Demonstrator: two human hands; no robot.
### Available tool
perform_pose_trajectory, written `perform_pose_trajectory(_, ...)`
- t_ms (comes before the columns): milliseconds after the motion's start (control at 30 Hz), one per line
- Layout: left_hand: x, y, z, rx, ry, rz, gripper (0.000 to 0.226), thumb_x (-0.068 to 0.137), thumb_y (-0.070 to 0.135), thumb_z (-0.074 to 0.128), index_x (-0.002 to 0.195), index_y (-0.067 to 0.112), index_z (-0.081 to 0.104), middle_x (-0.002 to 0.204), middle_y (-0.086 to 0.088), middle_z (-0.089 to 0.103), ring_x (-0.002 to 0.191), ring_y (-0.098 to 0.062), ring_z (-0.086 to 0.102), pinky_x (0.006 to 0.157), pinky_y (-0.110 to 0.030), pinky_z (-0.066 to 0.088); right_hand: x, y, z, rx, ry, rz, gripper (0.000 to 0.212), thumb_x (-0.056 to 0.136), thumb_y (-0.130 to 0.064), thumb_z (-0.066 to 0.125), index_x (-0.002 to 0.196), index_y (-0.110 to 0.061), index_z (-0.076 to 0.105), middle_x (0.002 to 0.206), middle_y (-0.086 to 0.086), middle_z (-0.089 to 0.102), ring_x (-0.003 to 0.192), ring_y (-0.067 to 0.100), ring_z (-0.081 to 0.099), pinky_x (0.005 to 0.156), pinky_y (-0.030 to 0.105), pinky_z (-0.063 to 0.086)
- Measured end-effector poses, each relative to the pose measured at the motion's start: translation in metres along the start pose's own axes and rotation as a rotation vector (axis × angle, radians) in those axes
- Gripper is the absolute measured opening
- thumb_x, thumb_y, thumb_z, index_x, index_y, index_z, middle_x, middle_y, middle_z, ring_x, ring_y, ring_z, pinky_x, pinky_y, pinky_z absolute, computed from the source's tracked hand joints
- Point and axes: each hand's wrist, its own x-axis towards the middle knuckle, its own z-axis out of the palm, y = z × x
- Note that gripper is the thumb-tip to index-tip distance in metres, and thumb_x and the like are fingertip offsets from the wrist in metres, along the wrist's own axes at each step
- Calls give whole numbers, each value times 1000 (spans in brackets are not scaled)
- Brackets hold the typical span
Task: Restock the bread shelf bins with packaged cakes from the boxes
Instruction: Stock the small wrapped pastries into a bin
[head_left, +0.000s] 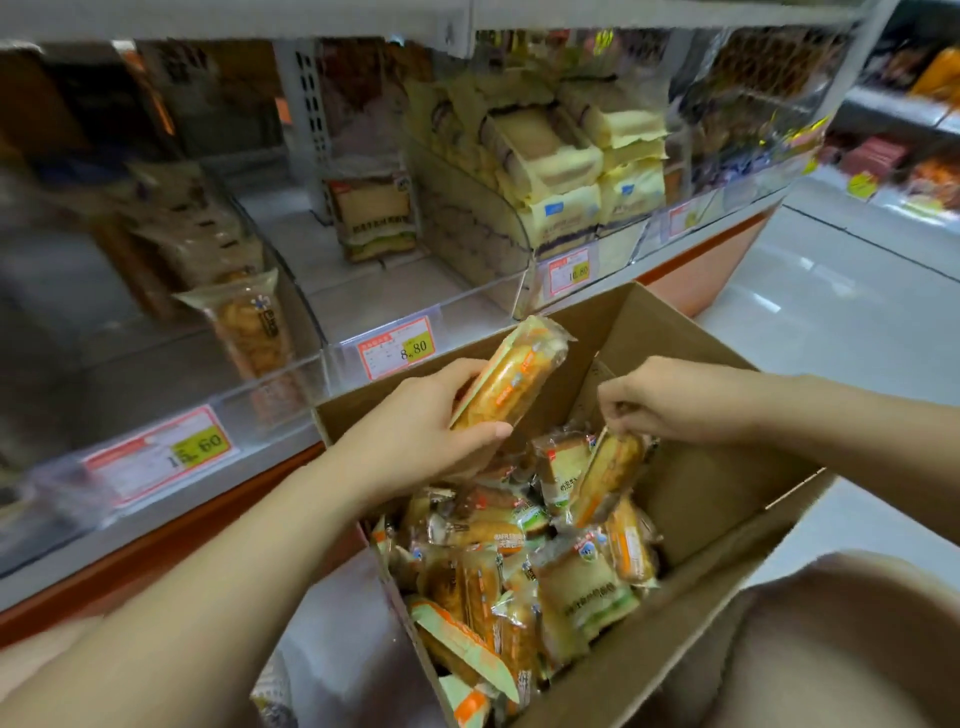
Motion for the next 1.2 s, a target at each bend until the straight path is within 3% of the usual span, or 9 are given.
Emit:
perform_pose_trajectory(167,-35,8,-34,-175,189,-4,49,88,32,65,132,30,43,114,20,57,104,2,55,87,-11,42,-13,-49,-43,223,198,-94,17,98,-23,49,83,-31,47,73,-9,54,66,3,51,60,16,41)
perform_pose_trajectory(300,-65,6,-69,-267,315,-20,44,88,27,65,126,35,45,116,20,59,106,5,56,90,-19,48,-22,-92,-75,387,259,-148,11,98,-27,47,88,-30,50,82,-8,57,72,4,57,64,22,54)
perform_pose_trajectory(567,-113,-2,-100,-362,347,-66,49,90,23,63,135,30,44,121,17,58,108,7,56,92,-16,47,-22,-175,-123,513,723,-331,4,86,-20,65,87,-21,68,79,-17,64,75,-5,60,62,8,46)
perform_pose_trajectory(667,-125,-3,-104,-365,383,-77,54,91,23,63,137,34,38,123,19,56,108,12,54,85,-7,45,-11,-195,-129,504,764,-354,11,84,-24,66,78,-33,65,103,-20,64,84,-6,61,73,13,51)
perform_pose_trajectory(833,-139,-8,-117,-359,428,-100,53,91,23,63,138,31,40,124,17,58,112,5,55,100,-26,45,12,-220,-136,414,715,-339,13,84,-28,68,74,-35,63,121,-13,58,88,-12,59,73,4,45)
perform_pose_trajectory(933,-147,-12,-126,-342,470,-115,53,90,22,64,138,31,41,124,15,59,113,3,55,101,-32,46,26,-231,-143,410,699,-315,5,84,-31,69,80,-28,68,105,-8,69,96,3,63,82,17,50)
perform_pose_trajectory(1033,-154,-15,-137,-296,504,-130,48,90,18,64,130,37,44,116,19,60,104,12,55,91,-16,49,34,-244,-152,375,736,-333,12,86,-33,67,91,-23,72,90,-7,69,84,7,61,75,25,49)
perform_pose_trajectory(1100,-157,-16,-144,-265,531,-148,49,90,16,63,129,38,42,113,22,58,102,14,54,82,-6,46,43,-253,-154,390,766,-365,16,86,-31,67,96,-19,73,93,-8,69,88,6,60,80,26,50)
perform_pose_trajectory(1200,-156,-20,-156,-204,620,-162,51,91,18,62,133,37,41,111,27,53,108,8,52,92,-16,43,59,-264,-155,430,840,-386,12,86,-31,67,94,-24,72,100,-8,69,98,9,58,91,34,49)
